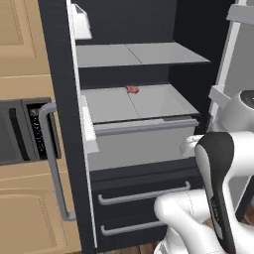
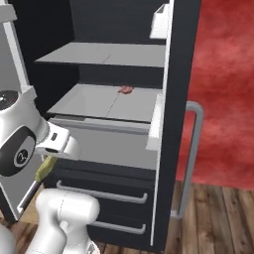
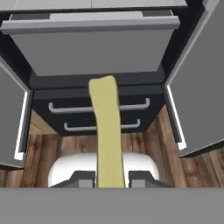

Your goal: Retrieve the butter from the fridge and place it on a plate on the dining table. Then retrieve the butter knife by the fridge and place it near the plate.

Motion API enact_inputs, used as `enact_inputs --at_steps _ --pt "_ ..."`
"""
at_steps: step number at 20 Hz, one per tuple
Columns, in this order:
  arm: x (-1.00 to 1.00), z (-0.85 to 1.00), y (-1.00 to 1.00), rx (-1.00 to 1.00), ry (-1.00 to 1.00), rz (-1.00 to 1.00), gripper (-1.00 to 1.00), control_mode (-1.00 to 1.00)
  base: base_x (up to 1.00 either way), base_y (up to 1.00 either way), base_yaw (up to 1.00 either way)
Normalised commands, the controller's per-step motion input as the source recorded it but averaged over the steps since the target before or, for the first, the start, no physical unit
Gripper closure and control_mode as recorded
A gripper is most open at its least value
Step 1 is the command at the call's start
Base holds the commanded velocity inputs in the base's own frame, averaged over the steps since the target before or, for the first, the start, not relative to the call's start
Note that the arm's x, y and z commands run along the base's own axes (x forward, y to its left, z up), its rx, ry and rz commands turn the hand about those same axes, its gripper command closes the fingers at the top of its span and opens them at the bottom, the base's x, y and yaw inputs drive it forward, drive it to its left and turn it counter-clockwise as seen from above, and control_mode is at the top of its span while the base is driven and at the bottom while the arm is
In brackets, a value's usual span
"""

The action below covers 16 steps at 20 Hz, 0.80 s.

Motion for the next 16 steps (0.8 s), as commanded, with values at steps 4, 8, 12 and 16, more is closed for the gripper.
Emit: enact_inputs --at_steps 4,8,12,16 --pt "0.0 0.0 0.0 0.0 0.0 0.0 1.0 1.0 -0.71 0.0 0.03" --pt "0.0 0.0 0.0 0.0 0.0 0.0 1.0 1.0 -0.83 0.0 0.06" --pt "0.0 0.0 0.0 0.0 0.0 0.0 1.0 1.0 -0.92 0.0 0.08" --pt "0.0 0.0 0.0 0.0 0.0 0.0 1.0 1.0 -0.97 0.0 0.17"
